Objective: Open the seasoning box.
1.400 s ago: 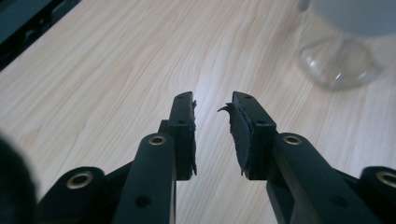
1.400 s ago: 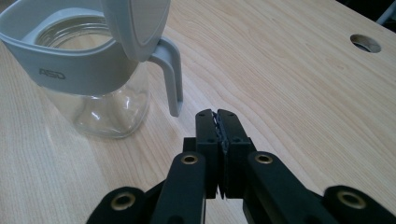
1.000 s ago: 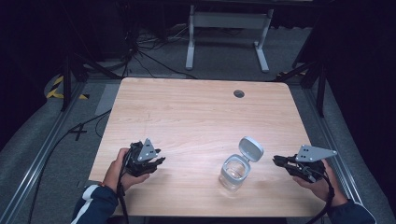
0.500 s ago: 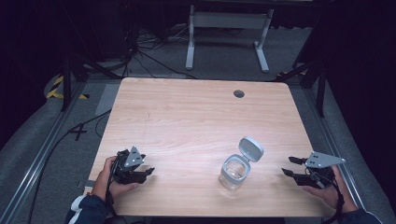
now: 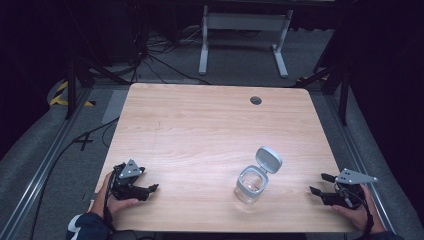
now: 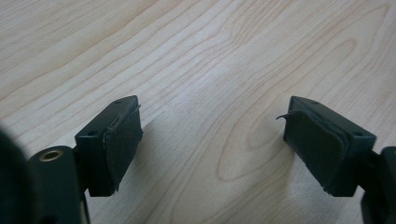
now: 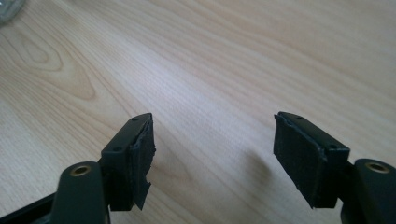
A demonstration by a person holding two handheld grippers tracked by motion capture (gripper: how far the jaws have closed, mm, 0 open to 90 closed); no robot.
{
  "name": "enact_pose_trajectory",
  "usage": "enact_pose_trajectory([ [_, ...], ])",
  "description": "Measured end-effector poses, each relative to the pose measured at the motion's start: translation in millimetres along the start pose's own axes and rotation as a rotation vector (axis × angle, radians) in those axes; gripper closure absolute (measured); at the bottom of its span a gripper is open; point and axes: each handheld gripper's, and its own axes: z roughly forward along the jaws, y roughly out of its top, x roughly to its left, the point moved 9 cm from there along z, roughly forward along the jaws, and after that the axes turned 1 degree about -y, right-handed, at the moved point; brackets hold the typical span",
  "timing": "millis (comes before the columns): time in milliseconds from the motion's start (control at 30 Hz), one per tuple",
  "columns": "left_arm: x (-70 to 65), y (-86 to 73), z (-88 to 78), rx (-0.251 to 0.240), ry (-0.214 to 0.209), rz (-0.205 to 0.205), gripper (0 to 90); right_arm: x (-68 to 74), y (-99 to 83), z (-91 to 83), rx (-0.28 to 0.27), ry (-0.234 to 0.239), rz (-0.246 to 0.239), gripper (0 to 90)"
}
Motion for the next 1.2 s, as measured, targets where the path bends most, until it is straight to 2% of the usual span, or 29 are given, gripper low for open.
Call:
enact_pose_trajectory([
  [33,1.1,0.0,0.2,0.003,0.008,0.002,17.4,-0.3,-3.2,1.6,0.012,-0.002,-0.005,27.2],
  [67,1.5,-0.3,0.2,0.007,0.009,-0.002,15.8,-0.5,-4.6,1.9,-0.008,0.007,0.008,26.9],
  [133,1.0,-0.1,0.6,0.004,0.009,-0.004,15.4,-1.4,-6.4,1.2,-0.005,0.019,0.030,26.6],
  [233,0.7,0.0,0.7,0.005,0.015,-0.014,15.2,-1.4,-6.5,1.6,-0.004,0.023,0.037,25.8],
  [400,1.4,-0.3,0.5,0.013,0.026,-0.010,14.8,-1.3,-6.6,1.7,-0.005,0.024,0.033,25.8],
  [467,-1.0,-0.3,1.1,0.012,0.024,-0.037,14.5,-1.2,-6.9,1.3,-0.004,0.024,0.031,25.8],
  [1000,-1.2,-0.5,0.8,0.019,0.030,-0.044,14.3,-1.1,-6.5,1.7,-0.004,0.026,0.034,25.5],
  [1033,-0.1,0.2,1.1,0.016,0.031,-0.030,14.2,-1.1,-6.5,1.7,-0.005,0.026,0.034,25.5],
  [1200,-0.5,0.4,1.5,0.015,0.033,-0.039,13.9,-1.1,-6.5,1.8,-0.005,0.026,0.034,25.5],
])
